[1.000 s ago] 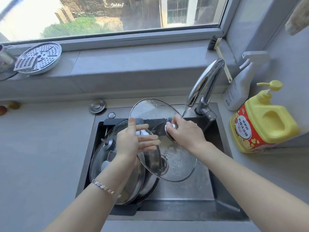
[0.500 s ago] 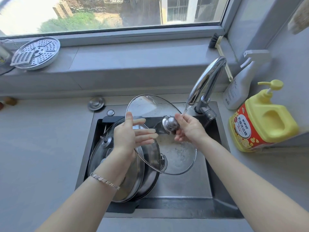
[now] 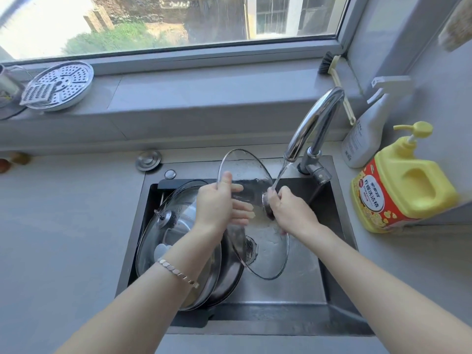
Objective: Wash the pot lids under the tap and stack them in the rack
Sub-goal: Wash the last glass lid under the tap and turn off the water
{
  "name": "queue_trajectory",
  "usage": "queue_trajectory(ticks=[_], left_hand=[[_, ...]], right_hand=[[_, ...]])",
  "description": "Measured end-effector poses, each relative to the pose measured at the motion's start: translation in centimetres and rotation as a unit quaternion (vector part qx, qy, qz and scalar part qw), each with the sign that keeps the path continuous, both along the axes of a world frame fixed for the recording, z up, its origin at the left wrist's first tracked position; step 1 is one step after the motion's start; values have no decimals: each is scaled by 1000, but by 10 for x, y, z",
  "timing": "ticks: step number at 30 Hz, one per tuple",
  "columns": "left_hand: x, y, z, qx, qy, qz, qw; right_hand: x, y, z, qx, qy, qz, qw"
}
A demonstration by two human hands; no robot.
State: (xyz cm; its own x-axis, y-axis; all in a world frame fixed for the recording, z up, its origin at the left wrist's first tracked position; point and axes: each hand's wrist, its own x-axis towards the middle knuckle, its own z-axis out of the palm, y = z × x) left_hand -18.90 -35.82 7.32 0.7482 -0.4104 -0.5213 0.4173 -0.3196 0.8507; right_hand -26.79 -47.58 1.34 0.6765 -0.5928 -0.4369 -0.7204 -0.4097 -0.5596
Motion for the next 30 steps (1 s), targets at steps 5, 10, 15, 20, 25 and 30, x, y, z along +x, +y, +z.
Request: queue_trajectory(ticks=[5,10,15,20,25,30], left_hand=[[-12,-45,-8,87,-24,-162,983],[-19,-71,-11,120,-60,-230,964],[-23,-65,-3,122,-128,-242,954],[-10,-39,2,86,-73,-173,978],[1,-17,9,77,-44,-131,987],[-2,-5,12,80,-37,-114,990]], right_hand=[[-29,-32,-29,37,76,6,996],[-49,-72,-43,90,-29,-184,978],[-42,-89,-37,152,-91,-280,943],[-19,-89,-34,197,-174,-351,899],[2,-83,-37,173,-187,-354,900],[4,-74,-25,126,-114,-243,955]])
